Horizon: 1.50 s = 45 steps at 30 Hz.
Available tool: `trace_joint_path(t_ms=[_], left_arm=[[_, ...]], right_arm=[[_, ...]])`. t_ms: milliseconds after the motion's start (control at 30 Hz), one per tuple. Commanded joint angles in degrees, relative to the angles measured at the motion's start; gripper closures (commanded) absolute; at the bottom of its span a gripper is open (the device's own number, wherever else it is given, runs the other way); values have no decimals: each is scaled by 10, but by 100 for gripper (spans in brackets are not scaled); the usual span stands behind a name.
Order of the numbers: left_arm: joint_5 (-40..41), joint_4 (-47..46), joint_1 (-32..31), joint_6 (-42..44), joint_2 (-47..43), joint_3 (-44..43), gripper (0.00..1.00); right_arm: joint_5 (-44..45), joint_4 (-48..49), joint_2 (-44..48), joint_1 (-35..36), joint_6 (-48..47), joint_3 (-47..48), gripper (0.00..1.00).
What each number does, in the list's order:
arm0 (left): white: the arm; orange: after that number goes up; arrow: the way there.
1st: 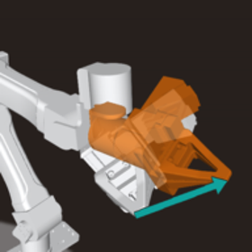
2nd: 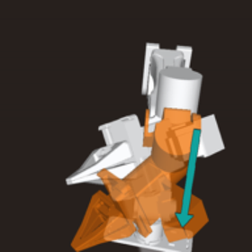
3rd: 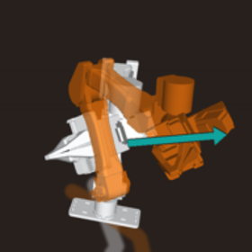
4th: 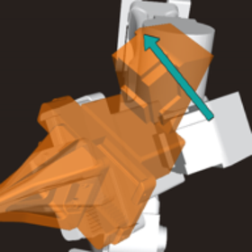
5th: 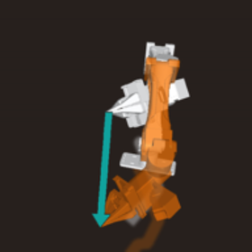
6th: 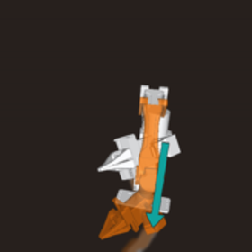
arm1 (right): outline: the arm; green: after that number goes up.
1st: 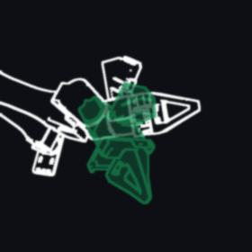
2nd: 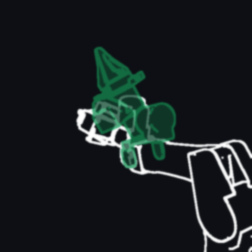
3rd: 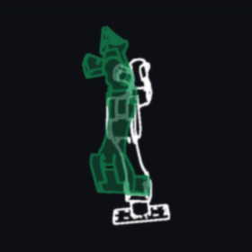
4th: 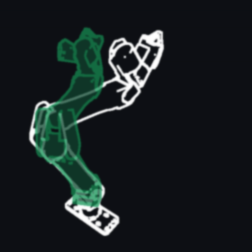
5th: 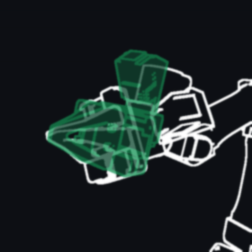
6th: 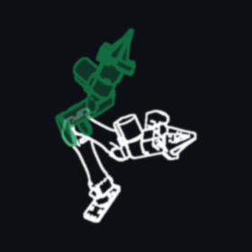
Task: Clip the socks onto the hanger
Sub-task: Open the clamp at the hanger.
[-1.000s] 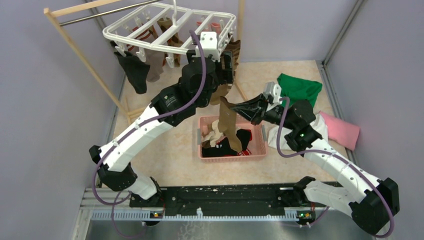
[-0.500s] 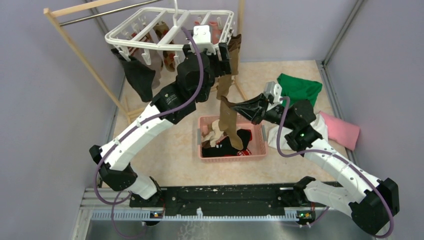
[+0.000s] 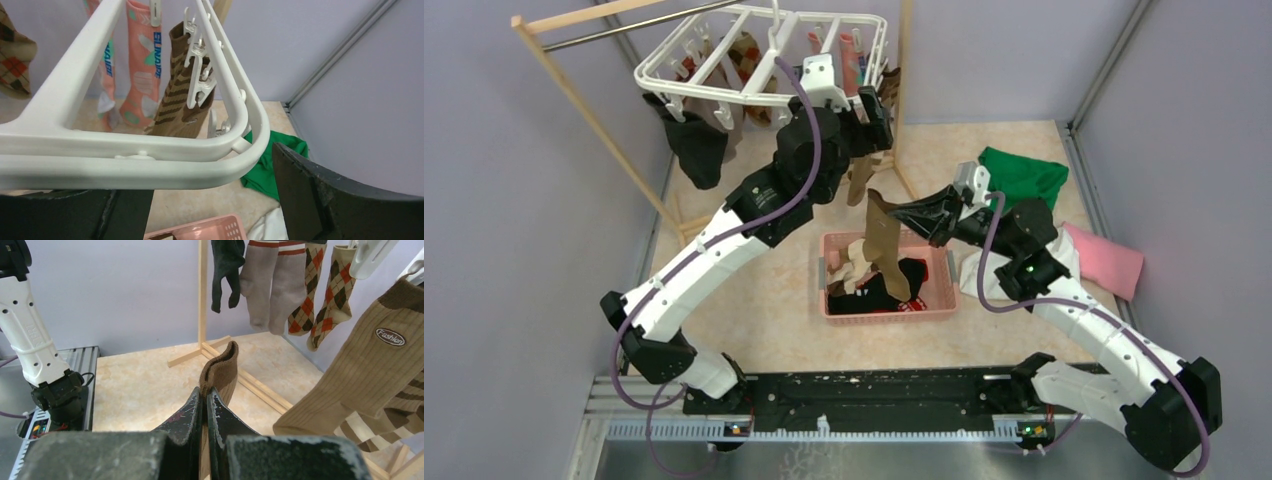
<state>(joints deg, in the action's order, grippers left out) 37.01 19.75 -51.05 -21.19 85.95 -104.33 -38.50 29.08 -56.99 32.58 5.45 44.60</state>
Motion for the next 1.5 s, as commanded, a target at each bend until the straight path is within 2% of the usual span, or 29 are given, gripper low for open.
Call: trace_joint_path(t_ms=[0, 200, 367, 467, 667, 800, 933, 1300, 1467], left_arm=[[-46, 1, 6, -46, -41, 9, 12], [-81, 34, 8, -55, -88, 49, 1], [-104, 56, 7, -33, -103, 52, 1], [-115, 33, 7, -14, -126, 86, 1], [-72, 31, 7, -17, -184, 157, 1], [-76, -11, 6, 0, -226, 225, 1], [-79, -43, 6, 35, -245, 253, 1], [-105, -59, 4, 89, -198, 223, 2], [-130, -61, 4, 91, -187, 219, 4]], right_arm=[[-19, -13, 14, -11, -18, 15, 100], [-50, -69, 30, -17, -39, 11, 100], [-87, -161, 46, -23, -89, 28, 100], [-108, -219, 55, -29, -115, 42, 100], [-129, -335, 77, -39, -196, 69, 100], [-142, -306, 112, -66, -192, 39, 100], [-157, -364, 128, -81, -213, 50, 100], [-193, -412, 161, -79, -255, 48, 100], [-195, -381, 175, -79, -242, 21, 100]])
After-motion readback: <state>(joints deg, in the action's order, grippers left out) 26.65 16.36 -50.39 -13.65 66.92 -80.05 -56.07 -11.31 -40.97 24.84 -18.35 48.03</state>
